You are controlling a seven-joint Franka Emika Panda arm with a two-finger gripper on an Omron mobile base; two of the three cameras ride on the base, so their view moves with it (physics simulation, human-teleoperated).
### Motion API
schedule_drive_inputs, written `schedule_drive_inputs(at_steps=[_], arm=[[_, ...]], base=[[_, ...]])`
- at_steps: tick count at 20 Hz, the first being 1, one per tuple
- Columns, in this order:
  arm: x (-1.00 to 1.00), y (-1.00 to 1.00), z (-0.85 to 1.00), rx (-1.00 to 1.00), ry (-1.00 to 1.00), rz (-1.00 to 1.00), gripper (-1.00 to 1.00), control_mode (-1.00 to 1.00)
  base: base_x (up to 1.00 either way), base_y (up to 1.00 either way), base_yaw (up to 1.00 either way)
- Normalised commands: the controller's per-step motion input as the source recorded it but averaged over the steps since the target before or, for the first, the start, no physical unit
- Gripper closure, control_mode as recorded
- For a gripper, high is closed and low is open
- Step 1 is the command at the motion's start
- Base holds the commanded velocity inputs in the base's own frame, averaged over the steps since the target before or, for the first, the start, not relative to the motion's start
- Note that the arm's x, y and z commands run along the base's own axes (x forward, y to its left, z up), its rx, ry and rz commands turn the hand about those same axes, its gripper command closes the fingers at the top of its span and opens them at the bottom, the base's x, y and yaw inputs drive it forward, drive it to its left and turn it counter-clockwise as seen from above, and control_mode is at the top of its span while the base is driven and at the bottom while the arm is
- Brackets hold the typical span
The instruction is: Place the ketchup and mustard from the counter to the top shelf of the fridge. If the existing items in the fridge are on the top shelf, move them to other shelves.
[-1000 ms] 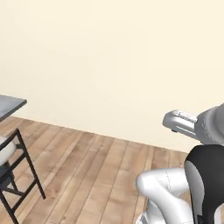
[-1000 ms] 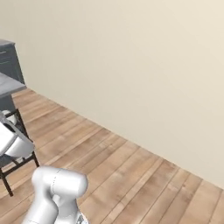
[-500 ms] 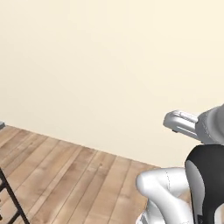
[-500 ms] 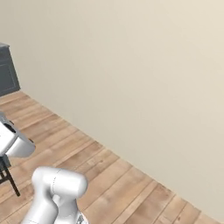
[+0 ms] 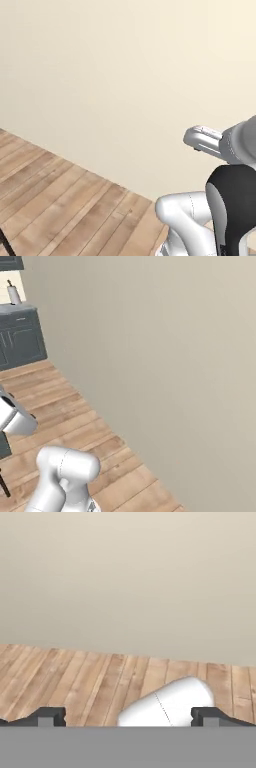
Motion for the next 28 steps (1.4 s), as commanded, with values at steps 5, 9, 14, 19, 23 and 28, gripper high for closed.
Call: schedule_drive_inputs(at_steps=[5, 9, 14, 19, 23, 28], arm=[[0.0, 0.0, 0.0, 0.0, 0.0, 0.0, -1.0, 1.0], [0.0, 0.0, 0.0, 0.0, 0.0, 0.0, -1.0, 1.0], [0.0, 0.0, 0.0, 0.0, 0.0, 0.0, -1.0, 1.0], [0.0, 0.0, 0.0, 0.0, 0.0, 0.0, -1.0, 1.0], [0.0, 0.0, 0.0, 0.0, 0.0, 0.0, -1.0, 1.0], [0.0, 0.0, 0.0, 0.0, 0.0, 0.0, -1.0, 1.0]], base=[[1.0, -0.14, 0.66], [1.0, -0.13, 0.65], [1.0, -0.09, 0.58], [1.0, -0.09, 0.57], [1.0, -0.12, 0.55], [1.0, -0.38, 0.4]])
